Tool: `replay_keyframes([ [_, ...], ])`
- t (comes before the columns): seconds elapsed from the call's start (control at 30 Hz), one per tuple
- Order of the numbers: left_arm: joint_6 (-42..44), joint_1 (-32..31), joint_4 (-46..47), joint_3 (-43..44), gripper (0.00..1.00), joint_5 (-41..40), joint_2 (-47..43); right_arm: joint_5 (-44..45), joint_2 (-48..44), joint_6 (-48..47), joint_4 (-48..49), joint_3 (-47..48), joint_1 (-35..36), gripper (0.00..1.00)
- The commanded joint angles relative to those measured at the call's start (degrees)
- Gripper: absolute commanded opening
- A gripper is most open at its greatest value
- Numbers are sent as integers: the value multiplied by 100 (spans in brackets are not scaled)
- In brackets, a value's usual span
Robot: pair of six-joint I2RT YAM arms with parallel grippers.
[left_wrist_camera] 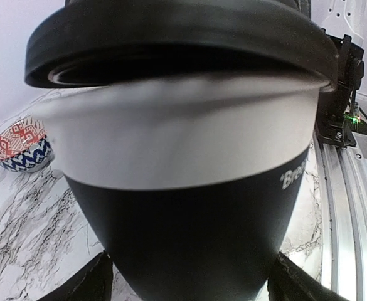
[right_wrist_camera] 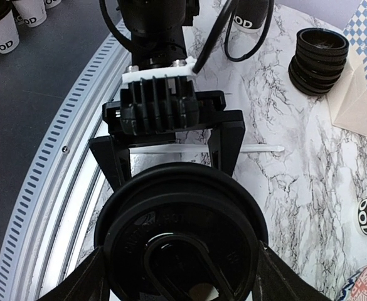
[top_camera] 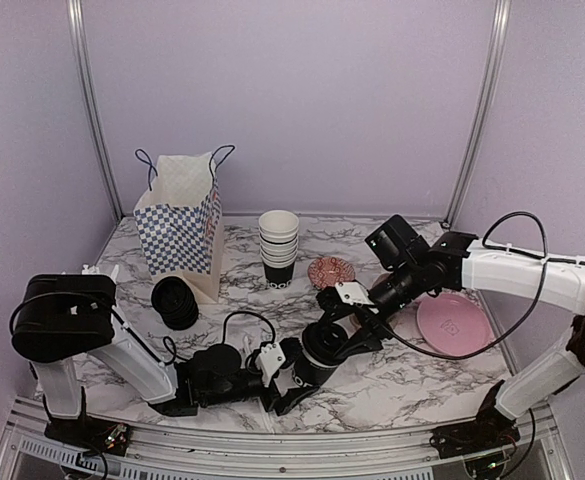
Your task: Pack the takeout coffee
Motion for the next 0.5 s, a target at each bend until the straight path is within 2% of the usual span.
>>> replay_keyframes([
  [0.0, 69, 30, 639, 141, 84, -277, 259, -223, 102, 250, 248, -61, 40, 51],
  [0.47, 116, 73, 831, 116, 74, -481, 645, -28, 463, 128, -350, 0, 129, 52],
])
